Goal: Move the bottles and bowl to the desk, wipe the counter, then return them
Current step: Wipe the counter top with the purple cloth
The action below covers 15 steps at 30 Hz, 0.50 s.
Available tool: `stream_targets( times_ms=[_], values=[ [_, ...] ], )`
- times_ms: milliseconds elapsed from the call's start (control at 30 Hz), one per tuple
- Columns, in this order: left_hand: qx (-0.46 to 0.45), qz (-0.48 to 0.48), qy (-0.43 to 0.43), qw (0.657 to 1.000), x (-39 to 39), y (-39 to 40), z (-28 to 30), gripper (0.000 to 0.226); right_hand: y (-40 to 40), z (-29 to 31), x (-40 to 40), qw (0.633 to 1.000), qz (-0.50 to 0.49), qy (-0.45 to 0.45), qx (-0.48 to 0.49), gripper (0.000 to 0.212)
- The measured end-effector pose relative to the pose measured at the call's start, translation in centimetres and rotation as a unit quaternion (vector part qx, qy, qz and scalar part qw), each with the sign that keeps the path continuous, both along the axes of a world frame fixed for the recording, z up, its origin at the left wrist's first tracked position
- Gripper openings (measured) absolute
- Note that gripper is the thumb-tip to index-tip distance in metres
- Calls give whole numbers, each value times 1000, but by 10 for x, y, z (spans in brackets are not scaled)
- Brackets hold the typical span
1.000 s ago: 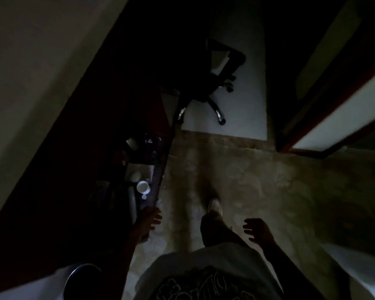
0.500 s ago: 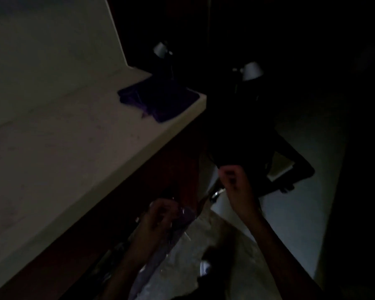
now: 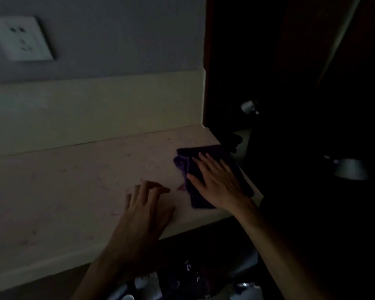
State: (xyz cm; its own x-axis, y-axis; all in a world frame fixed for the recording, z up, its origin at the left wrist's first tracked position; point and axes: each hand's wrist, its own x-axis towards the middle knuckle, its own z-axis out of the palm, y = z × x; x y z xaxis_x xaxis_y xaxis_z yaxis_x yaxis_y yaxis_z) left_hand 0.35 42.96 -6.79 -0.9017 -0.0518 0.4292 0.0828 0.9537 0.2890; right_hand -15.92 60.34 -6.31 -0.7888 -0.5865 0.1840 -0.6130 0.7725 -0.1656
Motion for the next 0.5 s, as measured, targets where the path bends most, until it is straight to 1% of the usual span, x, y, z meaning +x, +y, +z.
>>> stream_targets(
  times_ms=[100, 167, 267, 400, 500],
  values=[
    [-73, 73, -6, 995, -2, 7, -13, 37, 1, -1, -10, 999, 37, -14, 19, 73],
    [-97, 104, -6, 990, -6, 11, -13, 37, 1, 1, -16, 998, 52, -21, 23, 76],
    [-99, 145, -8, 984, -8, 15, -10, 37, -5, 6, -32, 996, 69, -36, 33, 76],
    [-107, 174, -10, 979, -4, 18, -7, 40, -18, 12, -60, 994, 88, -56, 38, 76],
    [-112, 194, -28, 974, -4, 22, -2, 43, -17, 13, -60, 992, 98, -59, 52, 73]
  ],
)
